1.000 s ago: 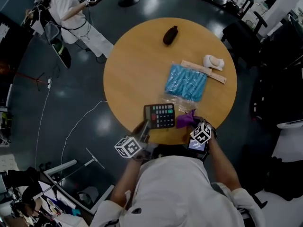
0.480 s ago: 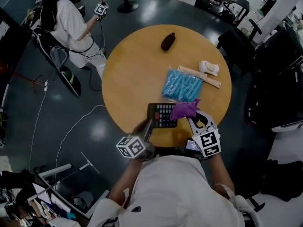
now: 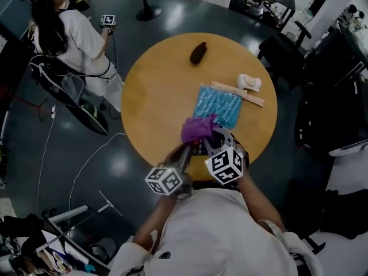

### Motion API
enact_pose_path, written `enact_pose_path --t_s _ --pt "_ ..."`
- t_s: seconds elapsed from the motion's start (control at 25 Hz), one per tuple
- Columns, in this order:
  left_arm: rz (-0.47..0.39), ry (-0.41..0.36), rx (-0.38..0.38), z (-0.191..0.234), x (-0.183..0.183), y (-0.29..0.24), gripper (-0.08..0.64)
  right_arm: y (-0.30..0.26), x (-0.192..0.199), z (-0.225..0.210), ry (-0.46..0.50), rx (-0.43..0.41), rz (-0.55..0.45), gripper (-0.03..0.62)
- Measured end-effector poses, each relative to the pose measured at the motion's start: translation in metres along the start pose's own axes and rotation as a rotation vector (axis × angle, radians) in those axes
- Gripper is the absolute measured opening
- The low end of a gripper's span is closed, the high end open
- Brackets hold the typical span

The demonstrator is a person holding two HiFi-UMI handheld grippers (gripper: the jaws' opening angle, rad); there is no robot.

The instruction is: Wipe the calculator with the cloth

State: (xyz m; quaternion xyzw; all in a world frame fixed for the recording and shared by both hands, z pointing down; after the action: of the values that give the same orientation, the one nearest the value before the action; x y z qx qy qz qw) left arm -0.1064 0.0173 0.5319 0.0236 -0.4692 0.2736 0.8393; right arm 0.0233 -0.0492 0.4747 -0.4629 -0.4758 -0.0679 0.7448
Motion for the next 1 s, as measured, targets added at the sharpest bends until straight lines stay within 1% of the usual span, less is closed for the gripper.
enact_pose_path --t_s 0.16,0.32,0.6,0.88,1.0 --pt "-0.013 0.008 -0.013 0.001 -0.002 0.004 0.049 0.002 0.006 0.011 0.057 -0.013 0.024 0.087" --pt "-0.015 0.053 -0.026 0.002 -0.004 0.008 0.049 0.008 0.012 0.024 0.107 -0.025 0.045 0.087" --pt "-0.018 0.108 -0.036 0.007 -0.003 0.008 0.049 0.019 0.028 0.045 0.174 -0.070 0.081 0.087" --pt "-0.041 0.123 -0.050 0.015 -0.010 0.008 0.049 0.030 0.054 0.061 0.182 -0.145 0.137 0.087" --pt "-0.047 0.101 -0.050 0.017 -0.014 0.006 0.049 0.043 0.060 0.055 0.150 -0.171 0.114 0.087"
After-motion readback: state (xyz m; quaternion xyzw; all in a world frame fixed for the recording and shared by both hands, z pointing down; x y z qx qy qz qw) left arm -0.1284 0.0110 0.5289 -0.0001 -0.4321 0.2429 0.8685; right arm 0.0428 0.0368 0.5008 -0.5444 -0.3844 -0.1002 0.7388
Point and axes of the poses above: the fingertips, and each gripper's own axes: y backward along the fingers, z to its left, x out of its underside, the point moved 7 cm from there along y, backward along the fingers, and after that the axes turned 10 degrees about -y, right-handed, at the moved point
